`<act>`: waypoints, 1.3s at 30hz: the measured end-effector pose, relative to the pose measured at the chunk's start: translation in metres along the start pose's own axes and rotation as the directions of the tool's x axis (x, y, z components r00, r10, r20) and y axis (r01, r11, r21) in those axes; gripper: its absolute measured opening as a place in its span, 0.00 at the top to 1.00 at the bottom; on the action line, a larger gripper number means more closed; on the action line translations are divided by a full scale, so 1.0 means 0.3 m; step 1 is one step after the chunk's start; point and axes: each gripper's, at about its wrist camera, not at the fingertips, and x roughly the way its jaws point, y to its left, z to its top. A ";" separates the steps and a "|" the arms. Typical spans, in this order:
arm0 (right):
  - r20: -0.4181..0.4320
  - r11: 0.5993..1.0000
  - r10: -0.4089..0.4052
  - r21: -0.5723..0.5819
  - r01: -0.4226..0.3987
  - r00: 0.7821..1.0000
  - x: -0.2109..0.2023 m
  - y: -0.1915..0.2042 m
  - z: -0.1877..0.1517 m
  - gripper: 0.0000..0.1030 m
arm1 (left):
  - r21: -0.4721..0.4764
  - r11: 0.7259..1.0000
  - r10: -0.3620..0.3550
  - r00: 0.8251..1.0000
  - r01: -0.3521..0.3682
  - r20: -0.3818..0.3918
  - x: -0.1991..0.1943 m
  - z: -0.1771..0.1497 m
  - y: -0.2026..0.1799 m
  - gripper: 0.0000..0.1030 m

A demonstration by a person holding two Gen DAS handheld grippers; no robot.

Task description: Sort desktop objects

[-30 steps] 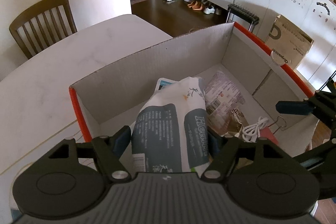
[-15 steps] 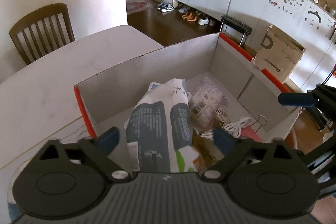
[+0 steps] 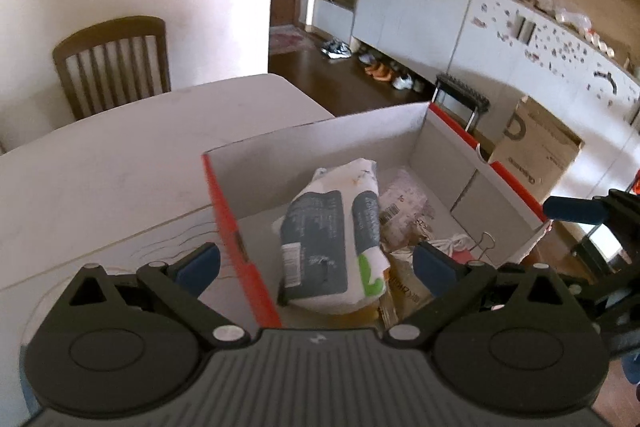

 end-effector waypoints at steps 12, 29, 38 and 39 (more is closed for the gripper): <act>0.036 0.999 -0.021 0.027 0.020 0.999 -0.071 0.090 -0.009 0.03 | 0.042 0.998 0.052 0.998 -0.054 0.043 -0.184 -0.093 0.015 0.00; 0.018 0.998 -0.034 0.047 0.033 0.999 -0.132 0.225 -0.059 0.03 | 0.063 0.998 0.027 1.000 -0.028 0.010 -0.272 -0.169 0.040 0.00; -0.012 0.995 -0.058 0.081 0.058 0.998 -0.145 0.232 -0.093 0.03 | 0.068 0.998 0.003 1.000 -0.001 -0.019 -0.269 -0.195 0.033 0.00; -0.015 0.995 -0.060 0.083 0.061 0.998 -0.146 0.233 -0.097 0.03 | 0.070 0.998 0.002 1.000 -0.001 -0.020 -0.269 -0.197 0.030 0.00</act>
